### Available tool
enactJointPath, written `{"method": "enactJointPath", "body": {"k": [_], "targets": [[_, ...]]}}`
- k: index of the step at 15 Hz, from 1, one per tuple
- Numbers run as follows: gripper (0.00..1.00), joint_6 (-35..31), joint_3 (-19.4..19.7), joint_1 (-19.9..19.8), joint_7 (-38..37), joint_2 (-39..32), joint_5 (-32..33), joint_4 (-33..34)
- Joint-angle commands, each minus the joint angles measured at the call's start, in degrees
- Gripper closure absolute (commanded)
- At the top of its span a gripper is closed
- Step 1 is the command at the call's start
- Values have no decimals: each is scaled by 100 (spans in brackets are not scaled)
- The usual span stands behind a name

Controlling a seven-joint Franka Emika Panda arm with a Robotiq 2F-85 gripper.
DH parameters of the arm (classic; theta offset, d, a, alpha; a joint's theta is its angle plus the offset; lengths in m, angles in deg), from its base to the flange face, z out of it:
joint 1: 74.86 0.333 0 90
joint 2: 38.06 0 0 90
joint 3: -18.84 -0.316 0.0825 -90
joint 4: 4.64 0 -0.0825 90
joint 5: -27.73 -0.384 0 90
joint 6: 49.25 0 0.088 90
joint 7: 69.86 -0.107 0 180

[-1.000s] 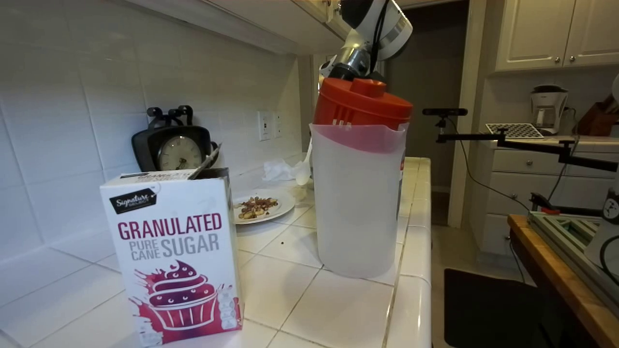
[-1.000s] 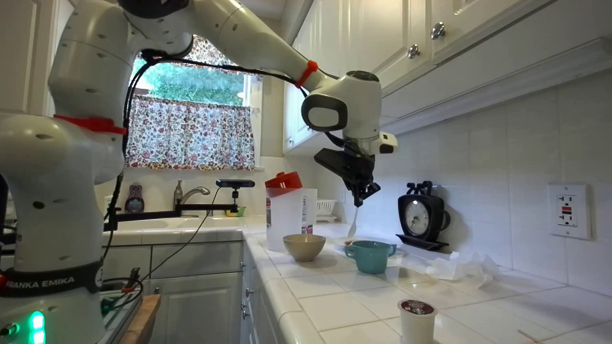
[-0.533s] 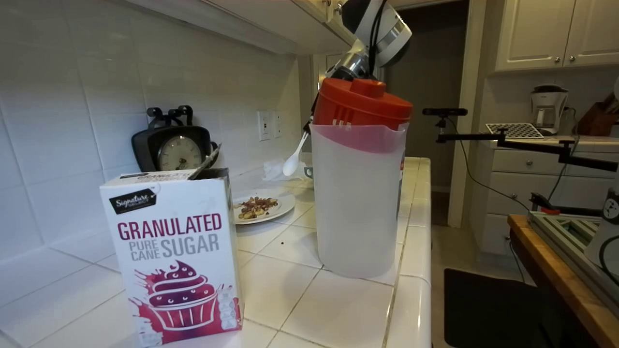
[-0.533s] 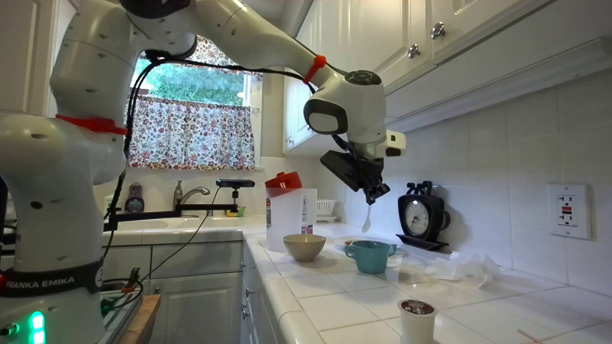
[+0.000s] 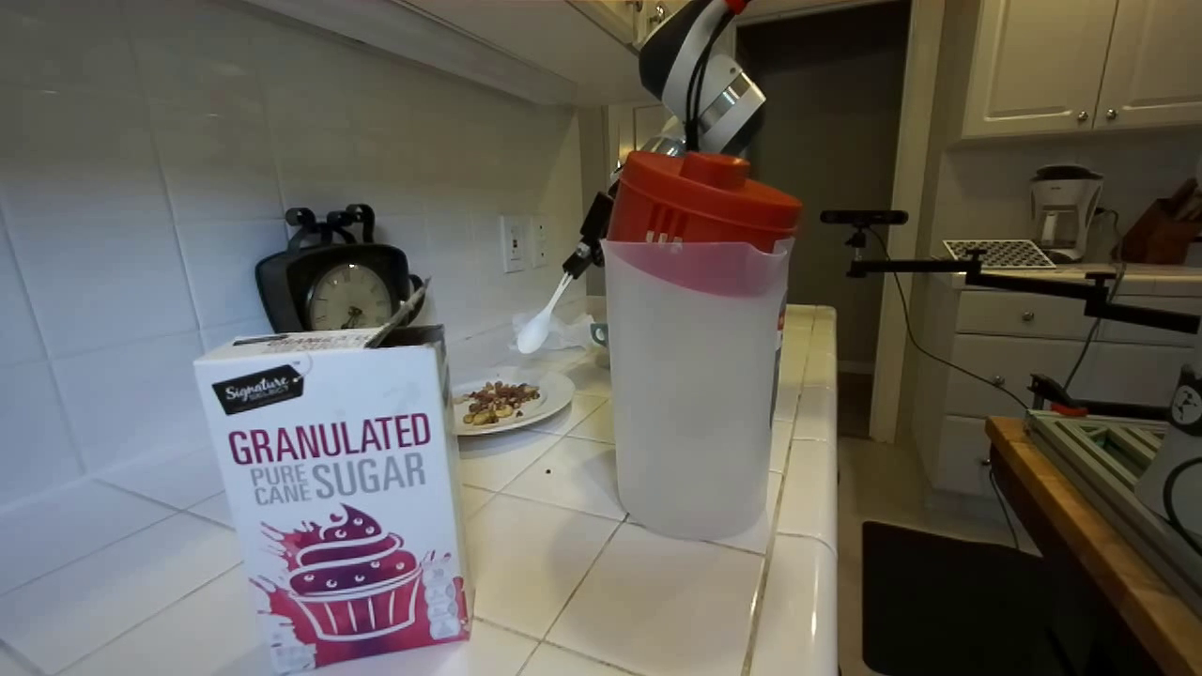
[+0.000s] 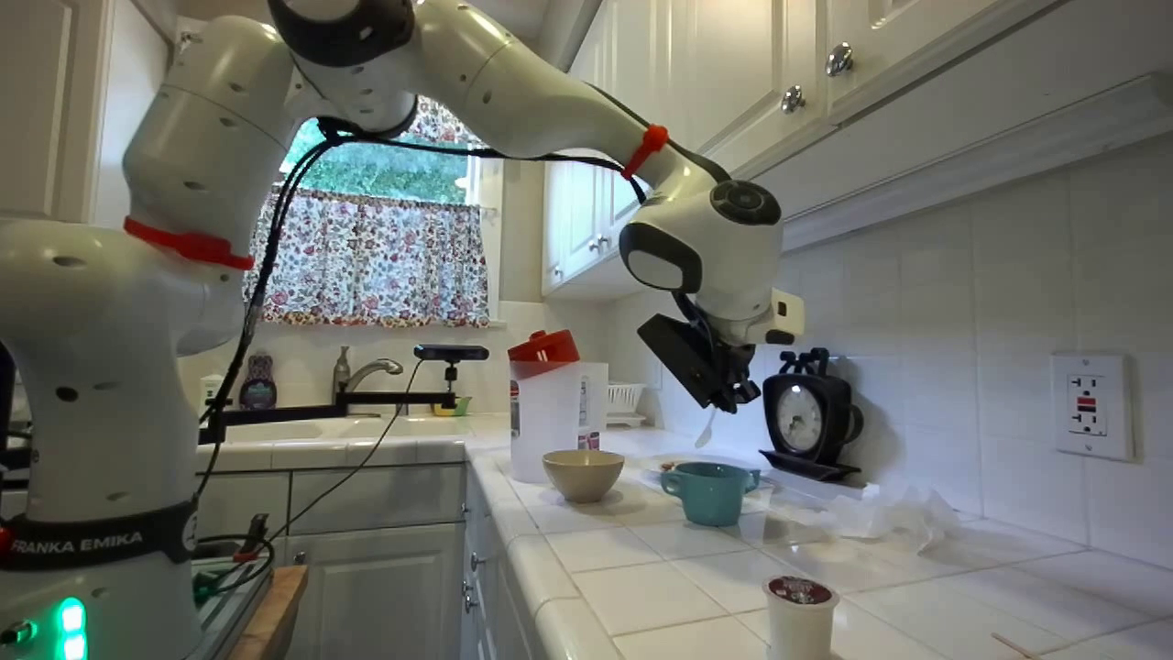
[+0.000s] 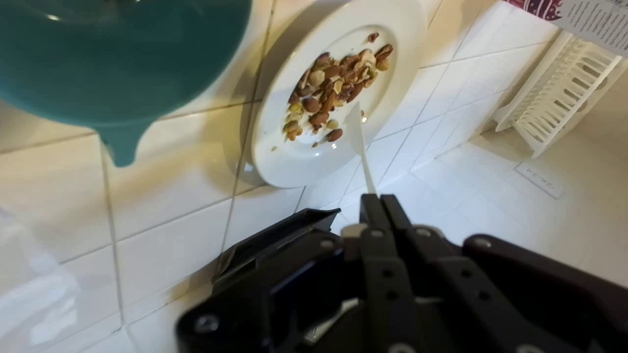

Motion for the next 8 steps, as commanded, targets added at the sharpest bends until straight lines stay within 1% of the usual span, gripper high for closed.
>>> {"method": "enactJointPath", "body": {"k": [1, 4, 8], "targets": [[99, 378, -66, -100, 170, -490, 13, 547], [99, 468, -65, -116, 147, -781, 153, 848], [99, 420, -79, -99, 191, -928, 432, 1129]]}}
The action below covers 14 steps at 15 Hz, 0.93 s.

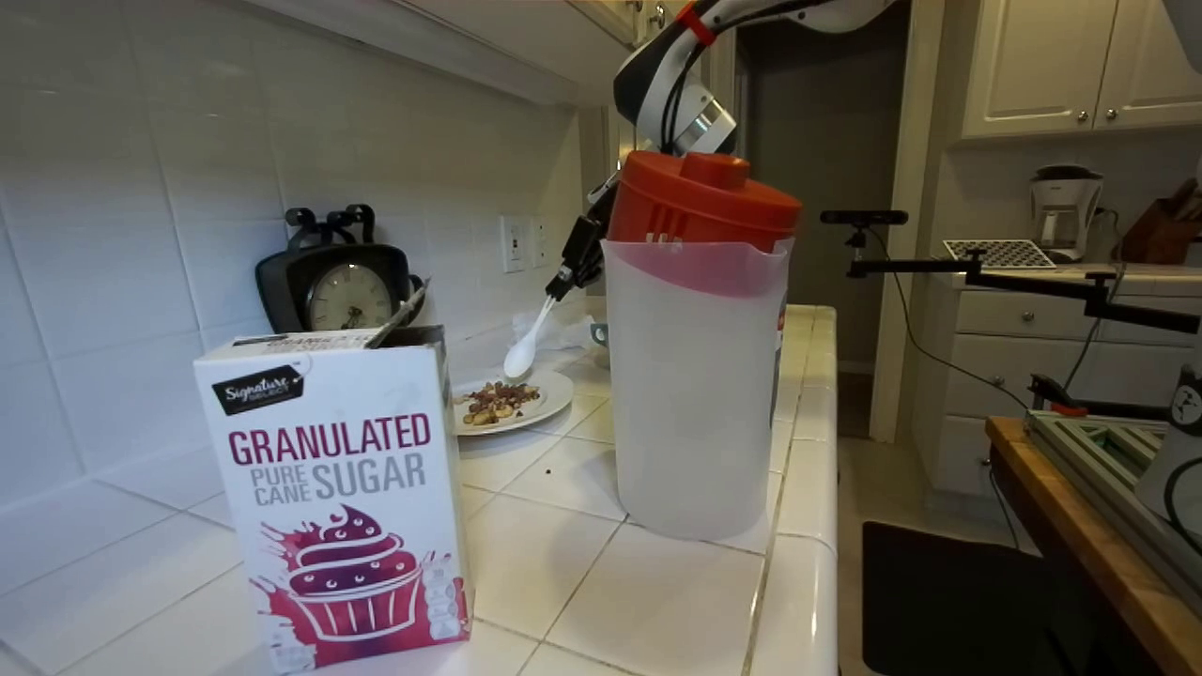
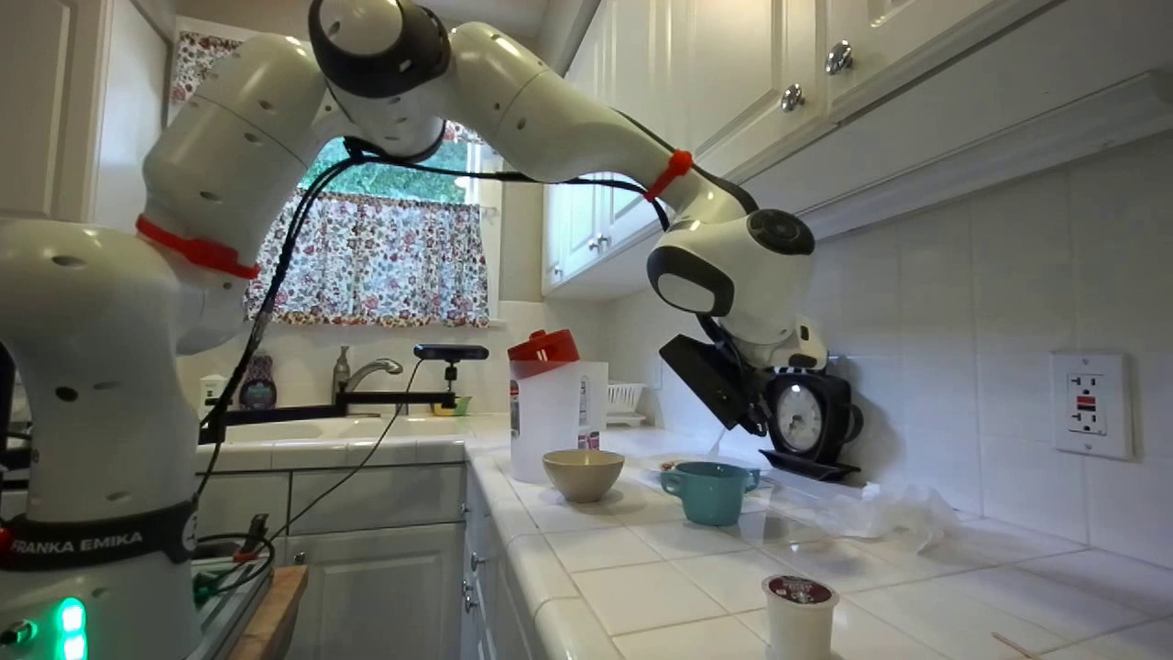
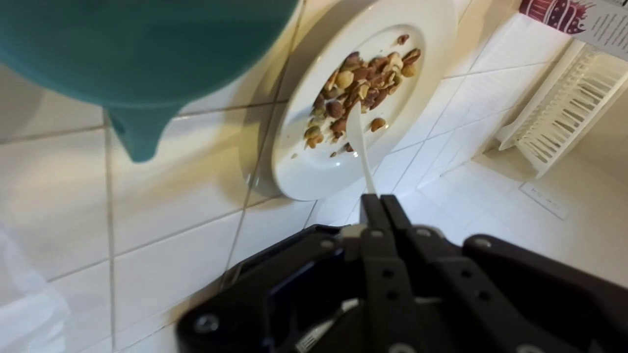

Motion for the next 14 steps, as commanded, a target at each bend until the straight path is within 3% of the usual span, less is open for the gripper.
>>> {"method": "enactJointPath", "body": {"k": [1, 7, 14], "targets": [[99, 141, -74, -76, 194, -169, 346, 401], [99, -45, -169, -66, 223, -157, 1013, 567], [99, -118, -222, -114, 128, -51, 996, 396]]}}
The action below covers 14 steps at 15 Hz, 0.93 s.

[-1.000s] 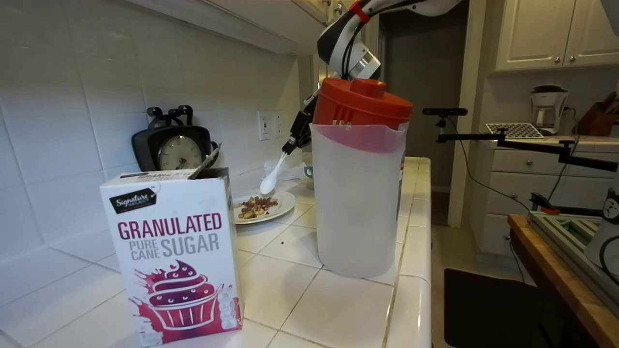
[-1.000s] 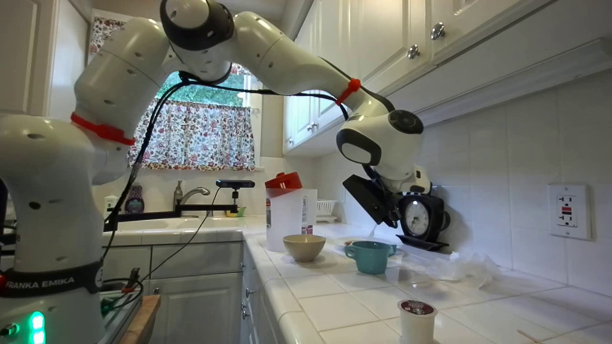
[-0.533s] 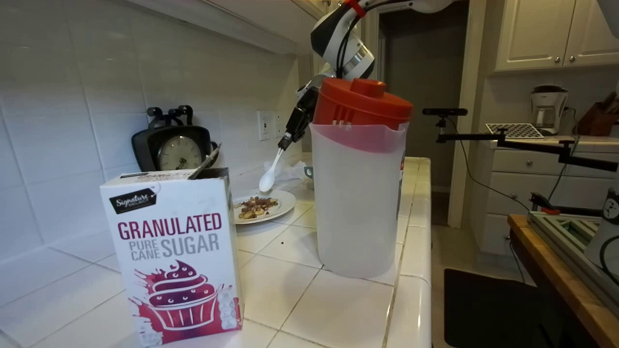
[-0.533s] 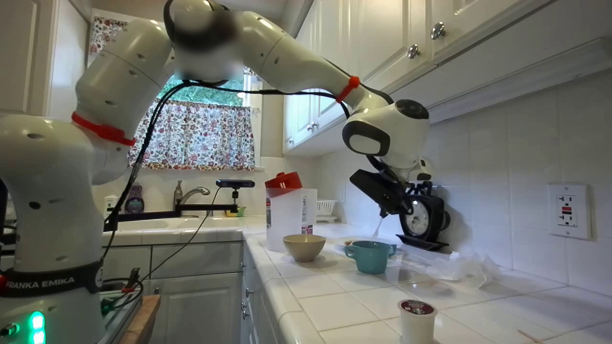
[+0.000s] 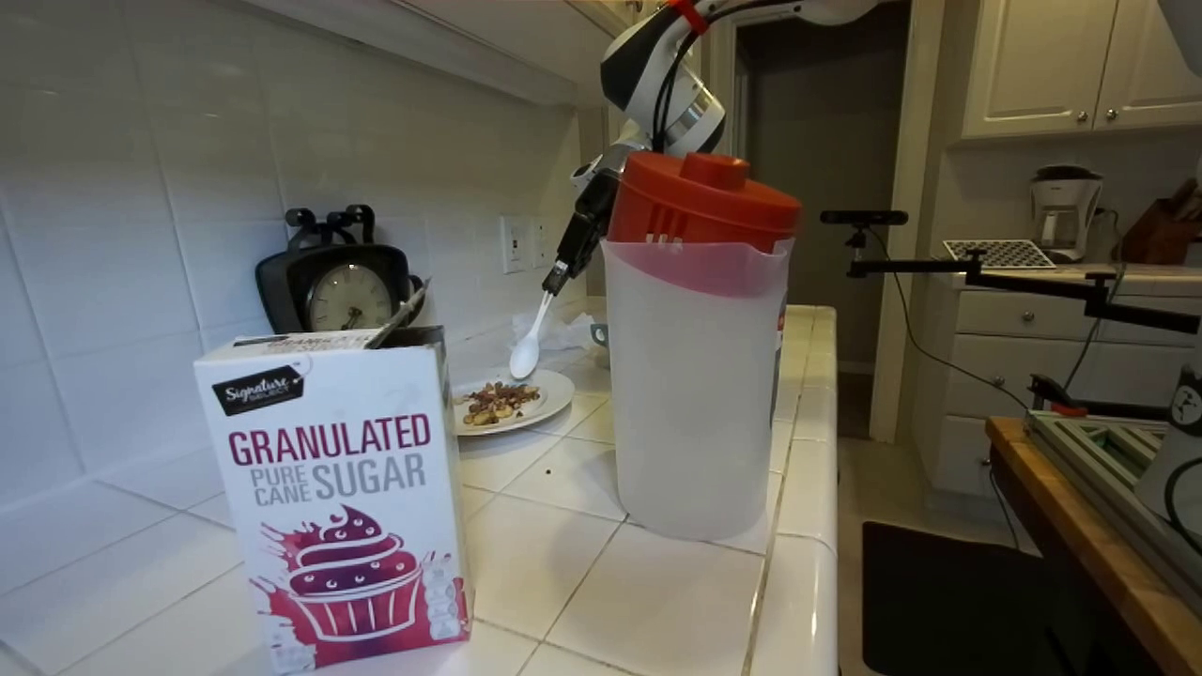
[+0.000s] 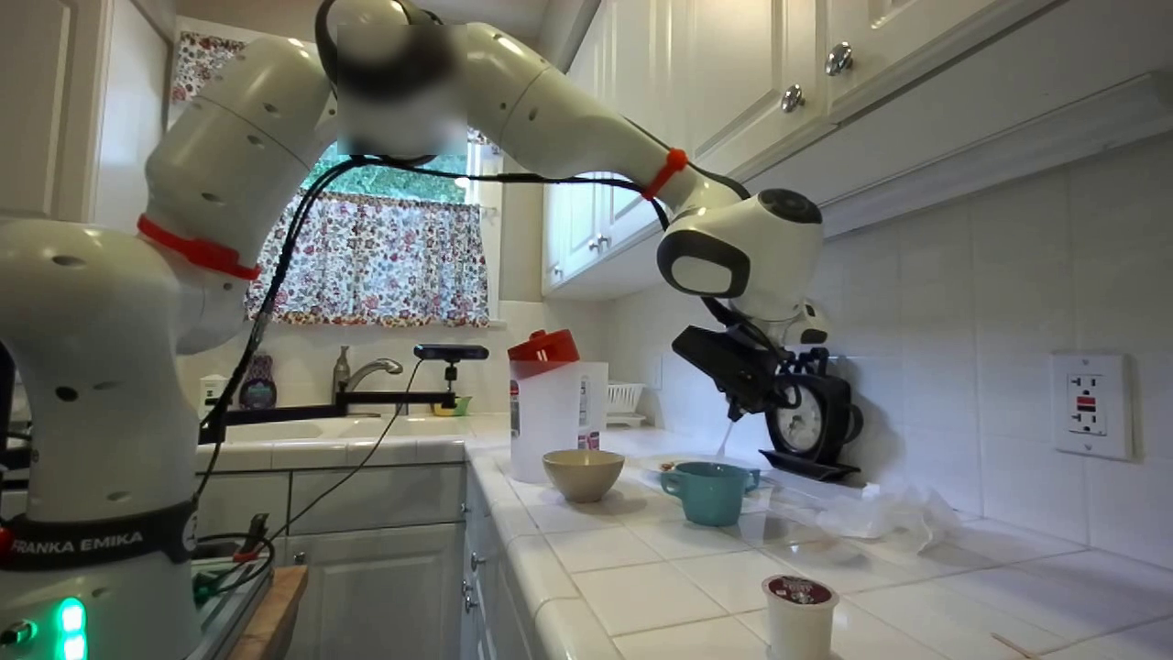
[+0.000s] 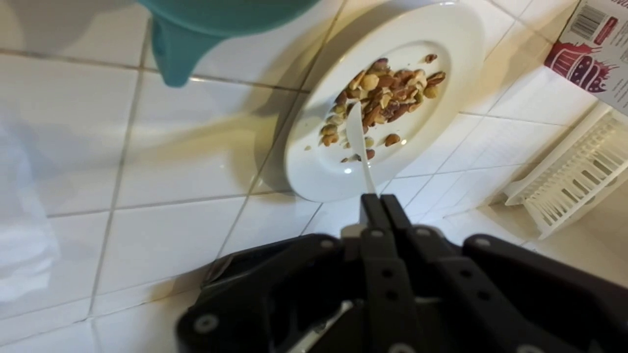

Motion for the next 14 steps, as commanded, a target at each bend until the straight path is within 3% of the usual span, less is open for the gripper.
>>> {"method": "enactJointPath", "body": {"k": [1, 14], "targets": [[99, -82, -104, -115, 46, 0, 40, -15], [99, 58, -299, -103, 66, -493, 313, 314]]}}
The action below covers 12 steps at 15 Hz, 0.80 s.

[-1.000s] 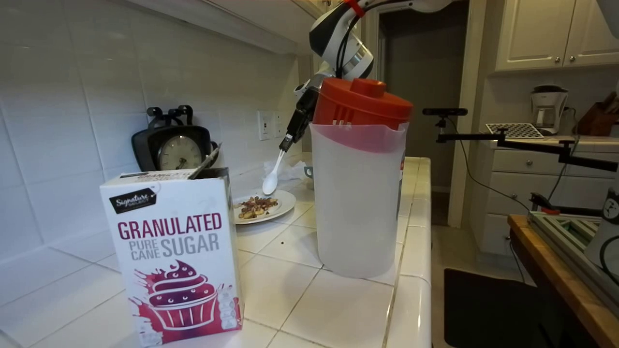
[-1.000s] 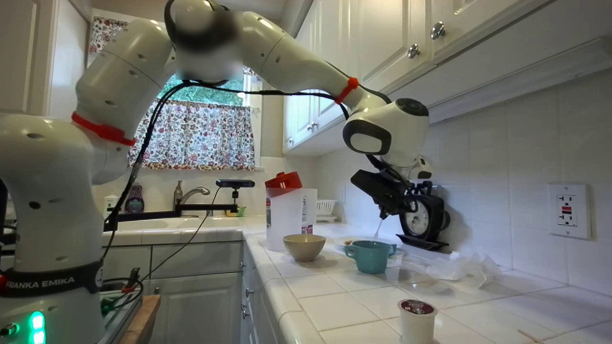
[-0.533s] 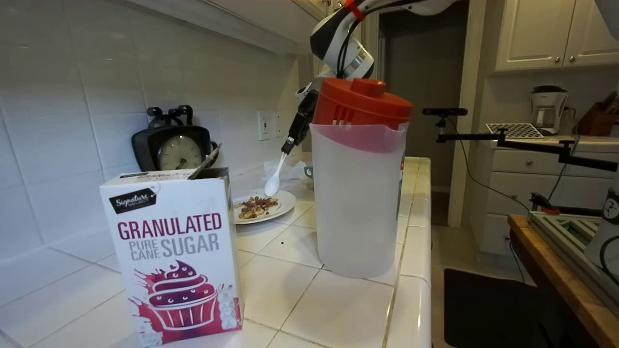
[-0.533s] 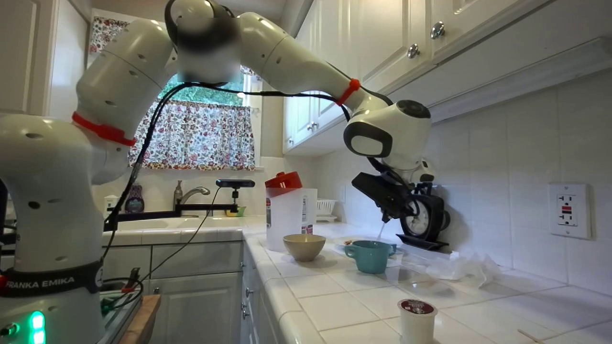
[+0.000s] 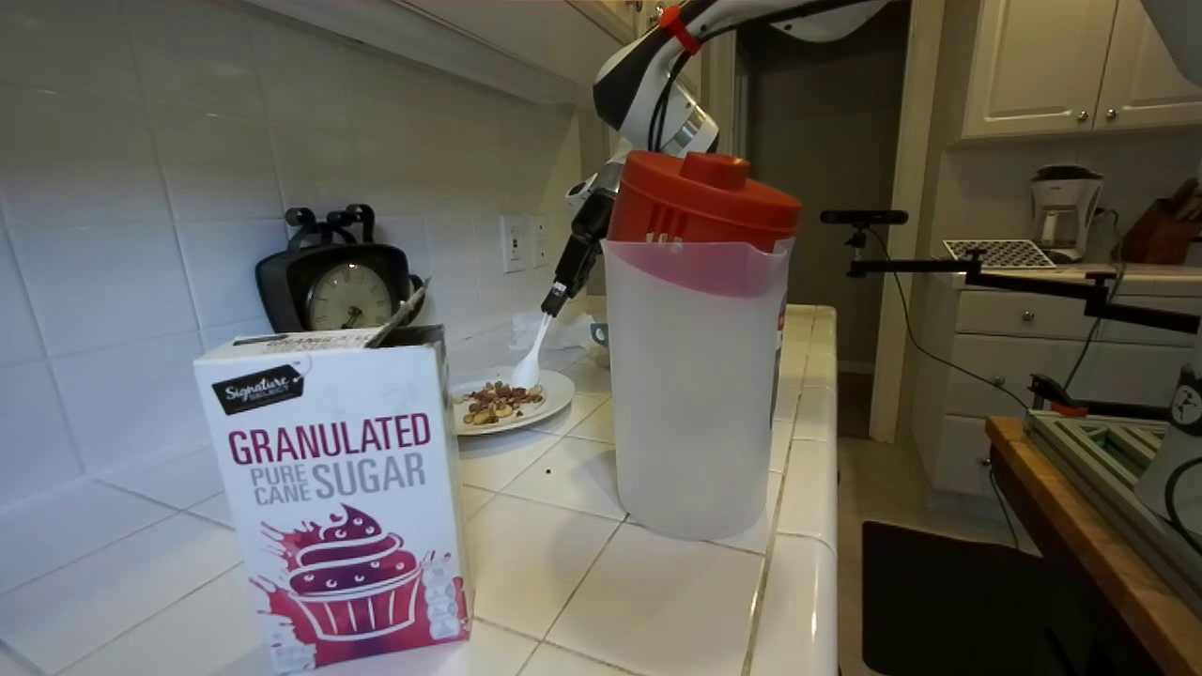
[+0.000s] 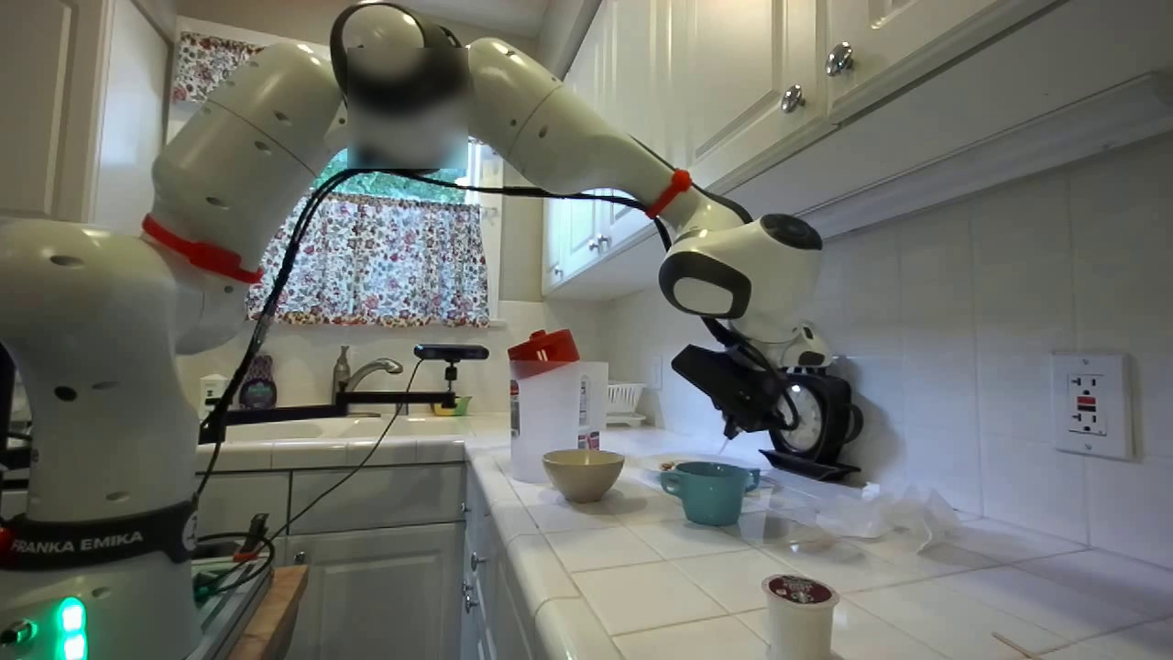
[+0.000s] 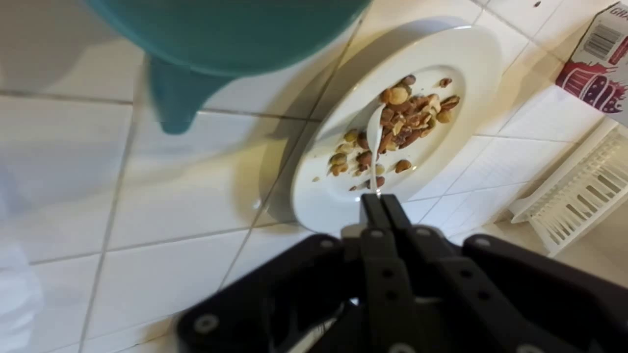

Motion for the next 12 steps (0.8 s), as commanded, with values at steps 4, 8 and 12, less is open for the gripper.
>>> {"method": "enactJointPath", "body": {"k": [4, 8, 12], "targets": [[99, 428, -240, -83, -26, -398, 253, 383], [99, 800, -235, -108, -296, -644, 248, 624], [99, 1104, -241, -188, -606, -887, 185, 904]]}}
